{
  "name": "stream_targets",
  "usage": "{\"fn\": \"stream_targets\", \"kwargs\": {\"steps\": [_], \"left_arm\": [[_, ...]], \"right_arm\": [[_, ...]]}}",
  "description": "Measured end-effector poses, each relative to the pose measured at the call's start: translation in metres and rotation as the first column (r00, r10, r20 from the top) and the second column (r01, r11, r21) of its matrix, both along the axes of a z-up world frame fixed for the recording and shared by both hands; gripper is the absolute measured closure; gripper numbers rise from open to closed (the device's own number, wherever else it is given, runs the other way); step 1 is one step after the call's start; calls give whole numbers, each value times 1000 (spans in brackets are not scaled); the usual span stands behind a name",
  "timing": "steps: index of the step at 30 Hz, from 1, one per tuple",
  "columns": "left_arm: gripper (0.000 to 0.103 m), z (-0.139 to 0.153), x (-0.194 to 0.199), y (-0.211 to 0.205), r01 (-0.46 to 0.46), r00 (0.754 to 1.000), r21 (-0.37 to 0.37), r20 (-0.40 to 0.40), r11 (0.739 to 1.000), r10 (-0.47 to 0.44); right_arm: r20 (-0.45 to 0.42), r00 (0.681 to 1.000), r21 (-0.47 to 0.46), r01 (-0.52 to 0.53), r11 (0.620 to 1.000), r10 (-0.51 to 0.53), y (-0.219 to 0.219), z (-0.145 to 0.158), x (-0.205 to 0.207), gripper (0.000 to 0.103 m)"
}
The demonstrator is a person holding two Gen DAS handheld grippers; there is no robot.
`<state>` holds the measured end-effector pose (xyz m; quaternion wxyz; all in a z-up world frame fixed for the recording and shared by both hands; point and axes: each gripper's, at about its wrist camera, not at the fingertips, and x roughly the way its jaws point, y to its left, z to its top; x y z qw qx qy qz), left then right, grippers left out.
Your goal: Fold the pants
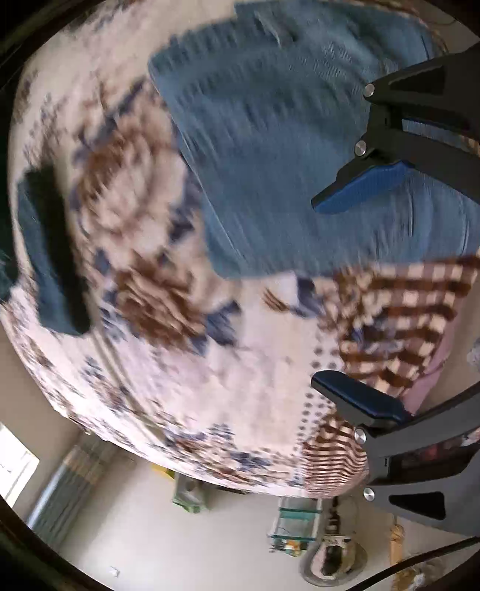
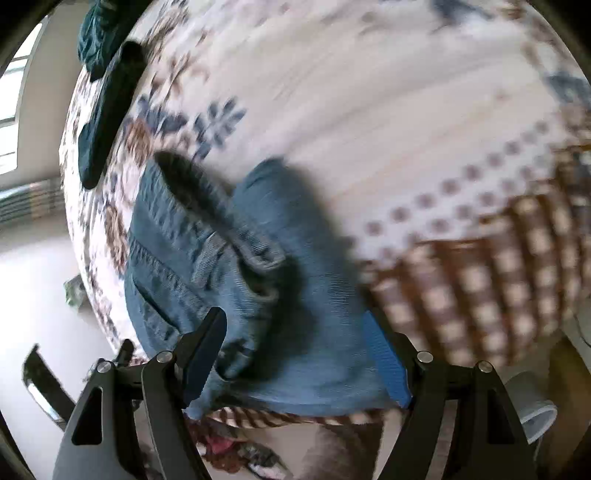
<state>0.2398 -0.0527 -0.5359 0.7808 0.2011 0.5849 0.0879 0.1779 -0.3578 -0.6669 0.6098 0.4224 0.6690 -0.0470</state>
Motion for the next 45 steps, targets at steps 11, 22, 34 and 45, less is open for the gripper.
{"fn": "stream_targets", "kwargs": {"steps": [11,22,34,45], "left_arm": [[17,-11,-5,40,-53,998,-18,-30,998,53],[17,0,-2,58,-71,997,-56,-23,996,69],[17,-4,8,51,-69,997,-117,-53,991,63],[17,-1,51,9,-8,999,-246,-46,969,-3]], "right_arm": [[152,985,-105,94,990,-78,39,-10,21,36],[220,972,-199,125,972,-80,34,48,-24,82],[-88,977,-189,176,966,-195,-39,11,-124,70],[70,993,-142,103,984,-94,-63,14,-32,31]]}}
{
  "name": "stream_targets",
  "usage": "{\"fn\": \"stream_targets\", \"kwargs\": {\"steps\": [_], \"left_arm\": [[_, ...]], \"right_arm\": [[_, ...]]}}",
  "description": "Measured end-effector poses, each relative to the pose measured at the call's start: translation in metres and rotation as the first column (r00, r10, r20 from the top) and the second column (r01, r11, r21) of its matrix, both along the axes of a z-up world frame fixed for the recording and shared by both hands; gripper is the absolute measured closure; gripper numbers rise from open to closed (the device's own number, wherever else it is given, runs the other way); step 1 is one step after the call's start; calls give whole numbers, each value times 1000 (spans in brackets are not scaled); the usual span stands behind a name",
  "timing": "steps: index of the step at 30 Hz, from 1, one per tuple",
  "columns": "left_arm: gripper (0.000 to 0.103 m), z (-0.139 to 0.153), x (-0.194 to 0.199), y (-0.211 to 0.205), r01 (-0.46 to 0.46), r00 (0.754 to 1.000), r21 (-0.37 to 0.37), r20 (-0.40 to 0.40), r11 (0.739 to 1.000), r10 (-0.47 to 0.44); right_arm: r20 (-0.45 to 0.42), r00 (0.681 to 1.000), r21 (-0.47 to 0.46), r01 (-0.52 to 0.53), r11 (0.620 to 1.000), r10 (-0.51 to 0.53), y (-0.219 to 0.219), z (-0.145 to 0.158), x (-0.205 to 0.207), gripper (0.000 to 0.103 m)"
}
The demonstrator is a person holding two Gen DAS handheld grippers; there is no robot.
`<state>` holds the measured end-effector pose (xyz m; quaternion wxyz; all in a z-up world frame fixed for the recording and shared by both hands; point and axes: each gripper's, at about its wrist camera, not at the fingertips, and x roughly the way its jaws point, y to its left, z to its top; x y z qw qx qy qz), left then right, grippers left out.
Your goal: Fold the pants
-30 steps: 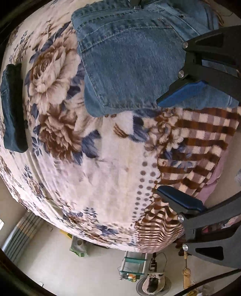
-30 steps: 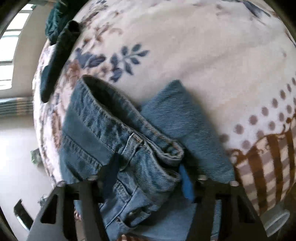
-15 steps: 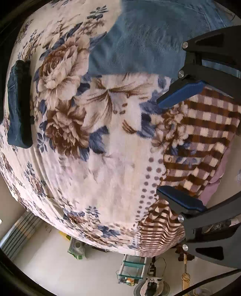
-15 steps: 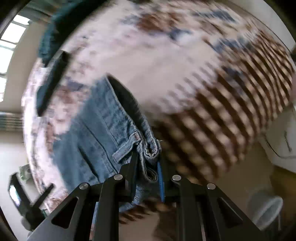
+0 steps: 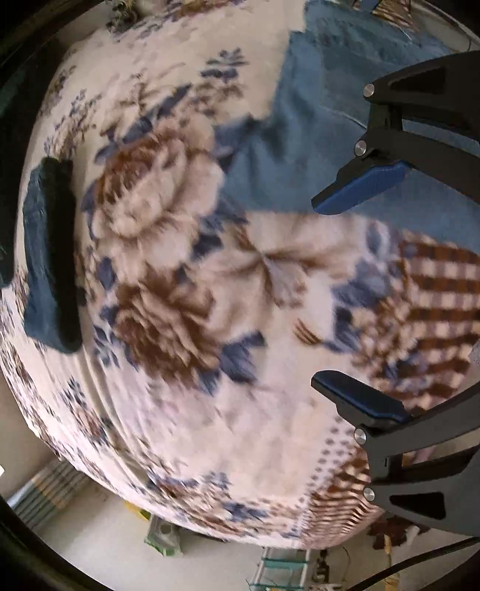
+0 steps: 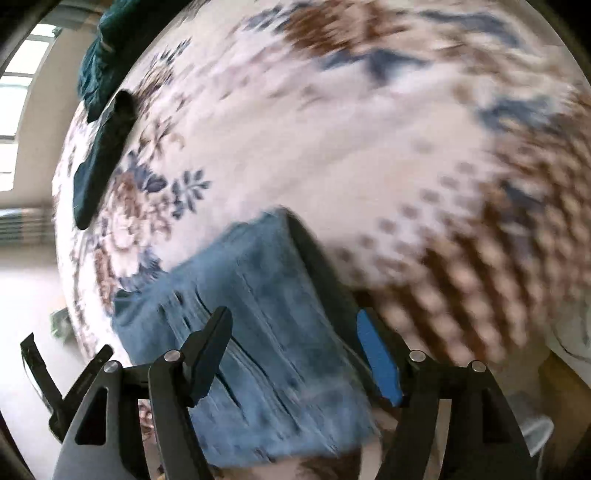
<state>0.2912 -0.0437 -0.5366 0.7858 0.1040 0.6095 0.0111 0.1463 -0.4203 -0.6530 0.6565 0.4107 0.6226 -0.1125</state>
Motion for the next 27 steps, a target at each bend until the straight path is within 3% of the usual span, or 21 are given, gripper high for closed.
{"fn": "stream_targets", "kwargs": {"steps": [2,3,4,7,9,10,13,16,17,18,19,20,23,27], "left_arm": [[17,0,8,-5,8,1000,-25,-1,1000,-8],[17,-1,13,-7,4,1000,-44,-9,999,-5],[17,-3,17,-7,-8,1000,-80,-25,997,6],[17,-6,26,-3,-51,997,-175,-64,983,40],[17,-10,30,0,-87,994,-238,-90,967,67],[17,-13,33,2,-107,991,-265,-108,958,80],[17,-27,41,2,-160,980,-347,-169,924,106],[17,-50,52,-4,-187,965,-411,-247,892,88],[23,-56,56,-7,-179,964,-414,-255,892,76],[47,-61,59,-9,-167,967,-431,-246,887,63],[63,-67,63,-13,-147,969,-460,-244,876,35],[75,-75,67,-14,-147,964,-450,-263,881,27],[84,-86,76,-7,-165,965,-440,-257,883,52],[83,-97,84,12,-305,933,-505,-327,807,148]], "right_arm": [[-54,998,107,41,993,-35,0,-30,15,31],[-41,997,145,64,987,-59,-1,-35,17,37],[-19,998,148,64,987,-62,2,-35,25,59],[13,1000,-31,-28,999,29,16,-9,33,81],[33,999,-143,-8,990,12,17,10,28,85],[34,999,-171,21,985,-15,14,14,24,94],[10,998,-179,59,982,-58,-2,7,16,94],[-4,1000,-162,23,987,-24,-1,-2,24,94],[-5,1000,-164,19,986,-20,-2,-2,25,94],[-6,1000,-157,21,987,-22,-6,-2,23,94],[-8,999,-157,29,987,-31,-9,-1,21,94],[-13,999,-155,40,987,-42,-10,-4,23,94],[-19,998,-148,53,988,-56,-8,-9,25,94],[-32,999,-166,16,986,-22,-1,-12,33,93]]}}
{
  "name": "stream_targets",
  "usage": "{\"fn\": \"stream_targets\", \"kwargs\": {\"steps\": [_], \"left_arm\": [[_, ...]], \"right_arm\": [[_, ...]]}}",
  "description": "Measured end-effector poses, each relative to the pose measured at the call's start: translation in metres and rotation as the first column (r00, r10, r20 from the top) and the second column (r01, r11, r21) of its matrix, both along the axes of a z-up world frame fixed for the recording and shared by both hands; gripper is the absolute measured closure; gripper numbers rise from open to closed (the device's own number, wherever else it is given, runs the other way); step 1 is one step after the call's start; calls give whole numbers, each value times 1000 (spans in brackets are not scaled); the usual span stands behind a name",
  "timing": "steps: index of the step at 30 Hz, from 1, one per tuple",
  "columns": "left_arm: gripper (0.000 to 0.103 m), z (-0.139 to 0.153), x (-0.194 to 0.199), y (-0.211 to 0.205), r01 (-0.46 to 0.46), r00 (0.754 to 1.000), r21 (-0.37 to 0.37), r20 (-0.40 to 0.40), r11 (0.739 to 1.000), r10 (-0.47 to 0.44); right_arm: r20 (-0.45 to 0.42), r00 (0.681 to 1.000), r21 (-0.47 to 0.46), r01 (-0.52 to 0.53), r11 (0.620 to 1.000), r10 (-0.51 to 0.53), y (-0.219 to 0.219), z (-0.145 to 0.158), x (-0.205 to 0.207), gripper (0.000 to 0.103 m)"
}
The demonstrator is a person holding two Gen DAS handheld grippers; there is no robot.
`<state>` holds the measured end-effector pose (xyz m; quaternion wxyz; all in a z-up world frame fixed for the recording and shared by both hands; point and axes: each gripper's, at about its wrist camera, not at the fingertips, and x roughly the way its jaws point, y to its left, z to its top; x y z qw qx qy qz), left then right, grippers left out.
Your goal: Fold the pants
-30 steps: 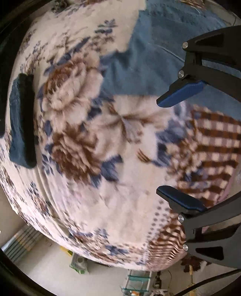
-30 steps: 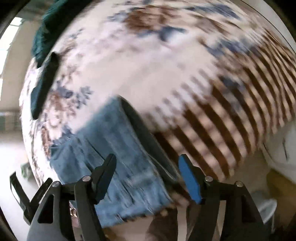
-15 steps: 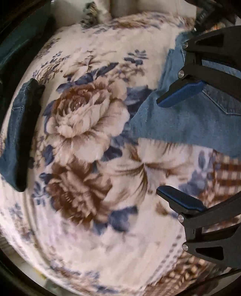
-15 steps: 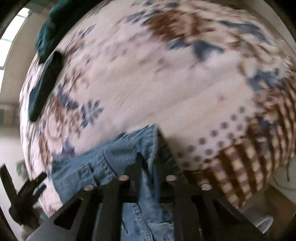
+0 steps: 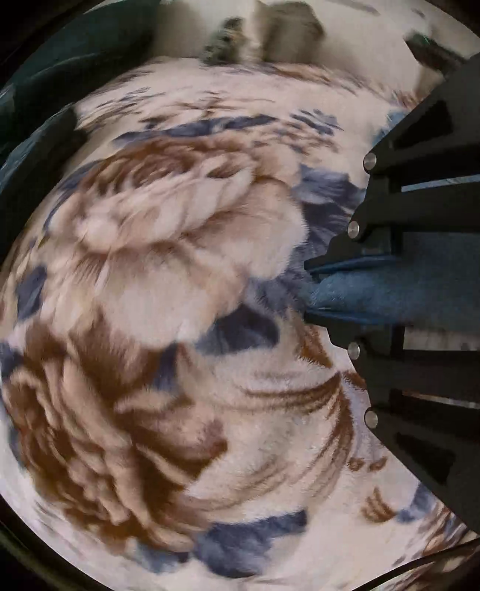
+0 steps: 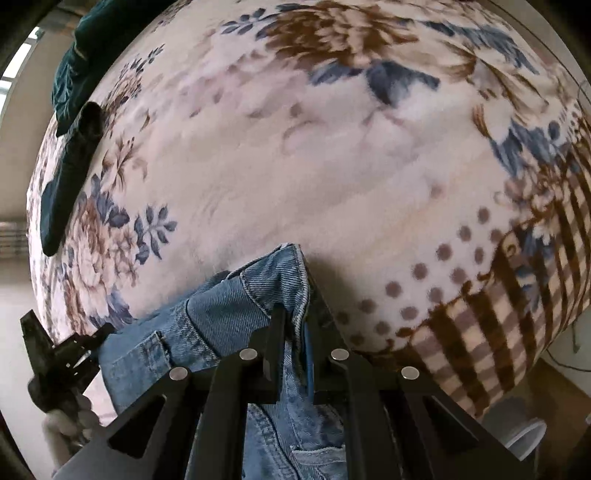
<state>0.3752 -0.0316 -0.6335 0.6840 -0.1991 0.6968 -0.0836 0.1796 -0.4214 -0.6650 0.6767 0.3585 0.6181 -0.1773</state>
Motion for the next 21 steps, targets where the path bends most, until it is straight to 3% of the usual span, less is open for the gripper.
{"fn": "stream_targets", "kwargs": {"steps": [2,4,5,6,7,8,10,13,16,19,21], "left_arm": [[82,8,0,-2,18,1000,3,10,1000,-18],[73,27,-6,-4,70,997,42,42,997,-71],[62,38,-12,-4,85,994,60,62,995,-88],[39,44,-14,0,87,993,64,77,994,-92],[22,56,-23,3,87,990,64,104,994,-93],[0,63,-31,4,93,988,57,117,994,-99],[0,73,-52,3,124,985,41,114,991,-128],[0,72,-84,-4,155,984,50,83,987,-159],[0,48,-109,-11,187,982,49,12,981,-188],[0,27,-119,-13,190,982,63,-22,980,-189],[0,19,-119,-8,166,985,24,-39,986,-165]], "right_arm": [[-14,1000,50,-27,998,28,-2,-1,2,90],[-1,1000,118,-24,993,24,-8,4,-3,85],[11,1000,147,-14,989,13,-11,9,-9,72],[18,1000,155,-8,988,6,-13,17,-17,61],[26,1000,150,-6,989,2,-14,24,-25,41],[29,1000,148,-2,989,-2,-15,31,-35,32],[4,1000,160,14,987,-14,-16,34,-57,31],[-66,998,247,34,968,-19,-6,13,-90,31],[-112,993,303,8,953,27,11,-17,-107,31],[-127,991,224,-13,974,43,16,-32,-117,31],[-117,992,246,65,967,-37,11,-34,-124,31]]}}
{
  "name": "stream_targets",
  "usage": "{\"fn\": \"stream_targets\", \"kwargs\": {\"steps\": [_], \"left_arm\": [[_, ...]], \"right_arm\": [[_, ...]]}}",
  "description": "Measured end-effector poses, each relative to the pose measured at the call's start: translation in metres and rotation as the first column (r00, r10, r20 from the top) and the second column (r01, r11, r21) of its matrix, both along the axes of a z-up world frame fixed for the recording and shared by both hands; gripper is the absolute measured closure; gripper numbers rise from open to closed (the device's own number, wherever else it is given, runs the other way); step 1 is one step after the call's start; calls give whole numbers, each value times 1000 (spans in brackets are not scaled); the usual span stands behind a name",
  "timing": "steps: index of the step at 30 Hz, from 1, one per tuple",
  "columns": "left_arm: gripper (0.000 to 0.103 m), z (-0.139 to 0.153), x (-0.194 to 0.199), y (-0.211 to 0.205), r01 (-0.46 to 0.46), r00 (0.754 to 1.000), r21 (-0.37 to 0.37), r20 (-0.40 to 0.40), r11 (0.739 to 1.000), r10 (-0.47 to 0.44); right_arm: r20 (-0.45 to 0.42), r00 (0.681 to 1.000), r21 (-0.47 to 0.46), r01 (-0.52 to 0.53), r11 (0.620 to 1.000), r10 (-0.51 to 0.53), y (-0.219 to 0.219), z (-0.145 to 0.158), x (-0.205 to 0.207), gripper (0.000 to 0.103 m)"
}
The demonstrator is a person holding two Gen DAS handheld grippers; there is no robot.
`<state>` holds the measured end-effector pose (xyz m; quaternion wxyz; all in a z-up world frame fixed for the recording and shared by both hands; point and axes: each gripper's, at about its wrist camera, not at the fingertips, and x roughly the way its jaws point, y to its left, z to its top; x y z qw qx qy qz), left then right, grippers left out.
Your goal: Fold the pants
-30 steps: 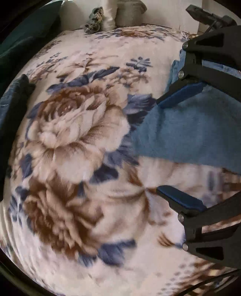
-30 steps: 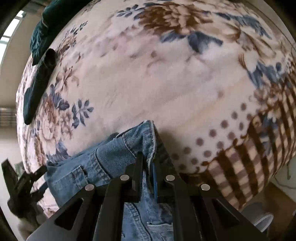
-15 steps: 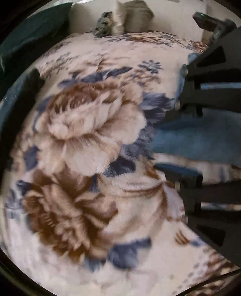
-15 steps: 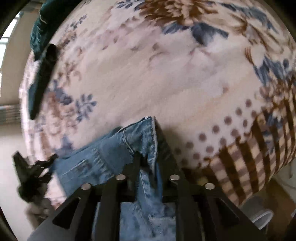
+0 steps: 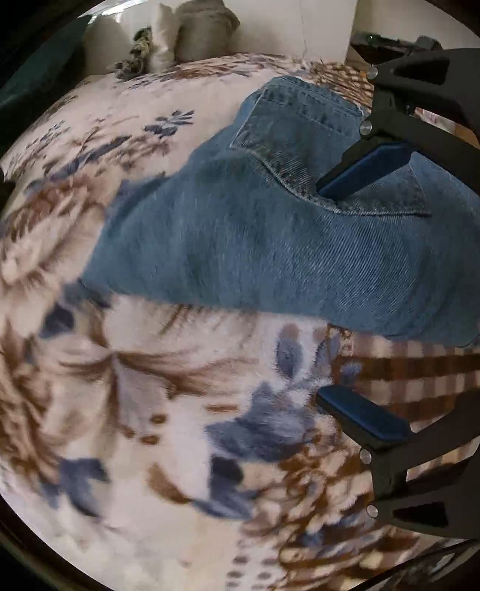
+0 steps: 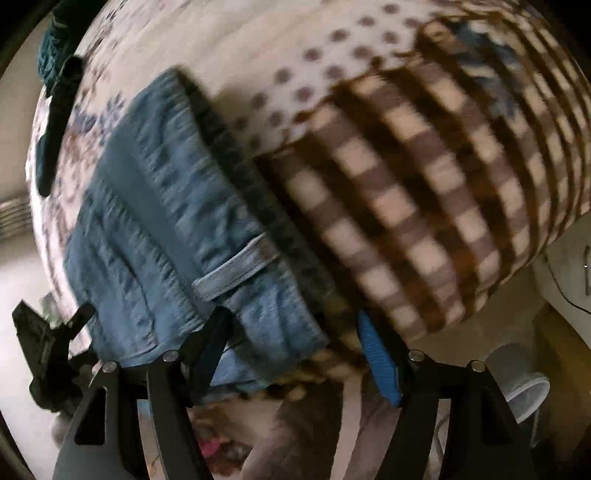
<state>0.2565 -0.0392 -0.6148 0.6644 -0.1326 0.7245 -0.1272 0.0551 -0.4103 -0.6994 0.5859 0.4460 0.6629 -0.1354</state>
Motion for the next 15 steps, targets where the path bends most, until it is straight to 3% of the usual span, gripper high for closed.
{"fn": "stream_targets", "kwargs": {"steps": [2,5,7,11,15], "left_arm": [[0,-1,2,2,-18,1000,-33,-10,999,18],[0,-3,0,9,-42,999,-100,-20,994,41],[0,-8,0,10,-59,998,-140,-42,988,54],[0,-17,0,4,-50,998,-170,-46,984,43],[0,-24,2,-1,-35,999,-178,-44,983,28]], "right_arm": [[51,995,72,80,994,-84,-1,0,-9,31],[116,970,259,177,950,-213,9,-12,-27,29],[177,953,340,178,924,-248,21,-23,-30,29],[233,945,317,149,937,-229,35,-42,-18,15],[244,940,306,158,939,-238,38,-51,-13,13]]}}
